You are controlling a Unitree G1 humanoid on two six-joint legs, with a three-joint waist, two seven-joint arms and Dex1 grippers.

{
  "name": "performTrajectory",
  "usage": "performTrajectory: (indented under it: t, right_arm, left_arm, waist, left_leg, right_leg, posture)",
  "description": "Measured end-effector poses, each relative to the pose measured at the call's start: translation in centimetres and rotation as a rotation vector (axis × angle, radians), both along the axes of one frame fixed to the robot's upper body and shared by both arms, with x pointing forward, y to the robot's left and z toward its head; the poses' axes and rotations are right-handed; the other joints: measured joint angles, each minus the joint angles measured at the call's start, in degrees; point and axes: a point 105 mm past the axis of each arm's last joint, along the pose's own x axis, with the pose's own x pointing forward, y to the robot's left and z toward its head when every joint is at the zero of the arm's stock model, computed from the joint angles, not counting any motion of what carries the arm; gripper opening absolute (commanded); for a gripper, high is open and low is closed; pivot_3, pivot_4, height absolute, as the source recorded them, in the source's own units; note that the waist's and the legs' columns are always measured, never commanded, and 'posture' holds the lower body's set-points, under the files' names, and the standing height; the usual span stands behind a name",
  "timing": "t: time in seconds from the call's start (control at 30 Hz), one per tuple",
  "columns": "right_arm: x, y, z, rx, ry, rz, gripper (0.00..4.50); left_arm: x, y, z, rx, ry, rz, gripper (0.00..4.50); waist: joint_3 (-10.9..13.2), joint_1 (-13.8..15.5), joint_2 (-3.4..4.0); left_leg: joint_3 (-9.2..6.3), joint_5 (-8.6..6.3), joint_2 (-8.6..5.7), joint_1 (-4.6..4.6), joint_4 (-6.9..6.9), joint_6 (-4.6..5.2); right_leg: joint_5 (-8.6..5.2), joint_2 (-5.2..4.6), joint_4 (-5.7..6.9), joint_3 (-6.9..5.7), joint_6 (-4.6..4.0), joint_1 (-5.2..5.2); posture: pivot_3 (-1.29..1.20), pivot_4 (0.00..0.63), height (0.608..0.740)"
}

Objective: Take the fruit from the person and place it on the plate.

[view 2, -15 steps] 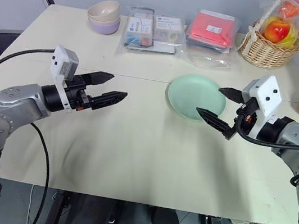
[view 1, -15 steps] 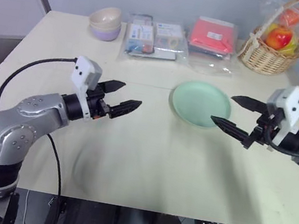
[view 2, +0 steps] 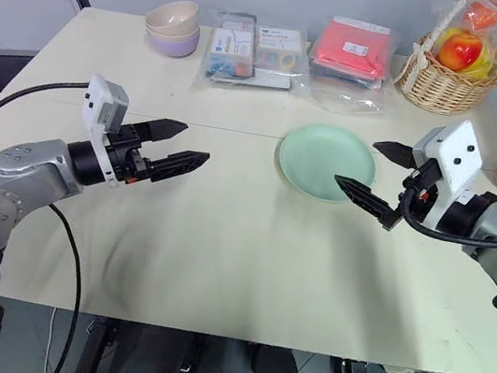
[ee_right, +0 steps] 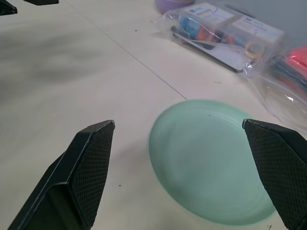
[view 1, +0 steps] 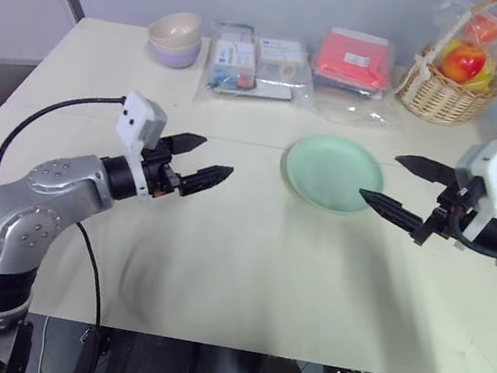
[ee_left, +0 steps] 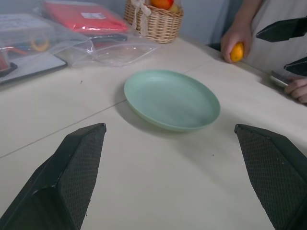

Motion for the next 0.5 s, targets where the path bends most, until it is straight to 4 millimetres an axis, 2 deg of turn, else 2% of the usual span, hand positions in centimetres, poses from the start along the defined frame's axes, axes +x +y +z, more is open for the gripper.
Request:
performTrajectory:
  t: [0.5]
  right_arm:
    - [-0.02, -0.07, -0.06, -0.002, 0.003, -0.003, 4.37]
  left_arm:
    - [0.13, 0.02, 0.09, -0.009, -0.01, 0.005, 4.5]
  waist:
    - [0.0, 0.0, 0.0]
  left_leg:
    - [0.0, 0.0, 0.0, 0.0, 0.0, 0.0]
  right_leg:
    - [0.0, 0.0, 0.0, 0.0, 0.0, 0.0]
  posture:
    - [0.0, 0.15, 0.74]
